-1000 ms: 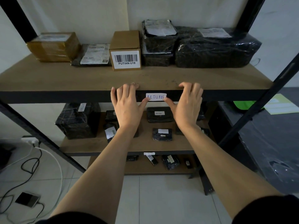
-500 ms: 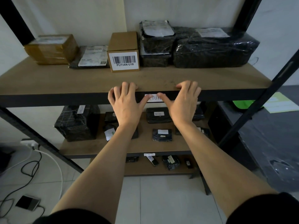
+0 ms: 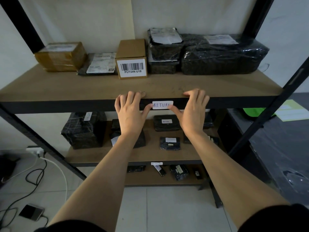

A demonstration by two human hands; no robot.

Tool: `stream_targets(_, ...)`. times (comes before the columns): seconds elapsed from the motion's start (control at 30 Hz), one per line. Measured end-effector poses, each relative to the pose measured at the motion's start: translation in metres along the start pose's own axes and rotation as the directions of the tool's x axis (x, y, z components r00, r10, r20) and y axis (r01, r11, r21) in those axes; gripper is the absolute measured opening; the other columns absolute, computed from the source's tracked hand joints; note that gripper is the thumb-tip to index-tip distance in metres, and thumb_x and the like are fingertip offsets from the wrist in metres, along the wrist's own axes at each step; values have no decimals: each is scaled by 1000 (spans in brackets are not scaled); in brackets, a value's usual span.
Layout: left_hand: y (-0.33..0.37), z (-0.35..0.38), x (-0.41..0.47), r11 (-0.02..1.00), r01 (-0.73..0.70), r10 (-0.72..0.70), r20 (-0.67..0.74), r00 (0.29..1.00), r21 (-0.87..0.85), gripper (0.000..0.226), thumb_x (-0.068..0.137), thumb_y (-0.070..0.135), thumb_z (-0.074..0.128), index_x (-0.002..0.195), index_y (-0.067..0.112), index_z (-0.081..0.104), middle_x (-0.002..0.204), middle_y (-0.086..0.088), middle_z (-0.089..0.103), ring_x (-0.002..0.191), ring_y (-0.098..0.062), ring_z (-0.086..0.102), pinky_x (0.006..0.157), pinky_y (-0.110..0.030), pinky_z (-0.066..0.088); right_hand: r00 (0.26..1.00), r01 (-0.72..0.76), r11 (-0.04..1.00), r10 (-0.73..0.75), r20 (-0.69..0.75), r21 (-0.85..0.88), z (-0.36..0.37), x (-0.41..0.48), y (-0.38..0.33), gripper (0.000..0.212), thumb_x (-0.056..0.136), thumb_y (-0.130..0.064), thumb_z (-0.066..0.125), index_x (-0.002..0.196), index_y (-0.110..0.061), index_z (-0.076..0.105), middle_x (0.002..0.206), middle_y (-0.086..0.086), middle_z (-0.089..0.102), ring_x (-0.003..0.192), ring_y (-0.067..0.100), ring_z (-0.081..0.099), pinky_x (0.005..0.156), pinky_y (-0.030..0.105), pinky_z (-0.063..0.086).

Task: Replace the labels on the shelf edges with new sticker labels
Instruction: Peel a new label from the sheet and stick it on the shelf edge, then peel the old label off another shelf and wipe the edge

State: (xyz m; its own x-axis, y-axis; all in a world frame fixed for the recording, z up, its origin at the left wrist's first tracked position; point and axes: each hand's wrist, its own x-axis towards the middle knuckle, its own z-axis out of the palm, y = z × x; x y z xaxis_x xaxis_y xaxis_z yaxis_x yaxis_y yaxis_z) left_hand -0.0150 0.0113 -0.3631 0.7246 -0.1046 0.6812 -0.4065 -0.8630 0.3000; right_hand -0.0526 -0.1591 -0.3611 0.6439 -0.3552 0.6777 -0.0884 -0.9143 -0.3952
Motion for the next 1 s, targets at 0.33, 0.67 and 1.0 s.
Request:
stream_targets(0.33,-5,3,-1,998,-51,52,-18,998,33,46,81,43,70,113,12,59,105,-7,58,106,-29,48,107,-43,25,999,37,994,-35,21,-103,3,0,0,74,61,-56,77,107,-4,50,110,18,52,93,31,47,77,34,41)
stream_targets(0.67,-14,19,-78,994,-113,110,173,979,4,75,93,33,55,150,13,11,157,-4,5,146,-24,1,117,-47,6,966,177,984,-178,189,26,15,-87,30,63,80,-20,67,136,-11,37,143,15,33,126,29,38,99,41,42)
stream_targets(1.0,-88,156,-214,997,51,-67,445,893,49,36,88,26,65,120,10,62,125,-7,60,120,-26,52,103,-36,37,848,143,975,-208,488,167,149,-226,111,28,83,-19,67,110,-14,61,111,4,59,107,23,50,88,33,42)
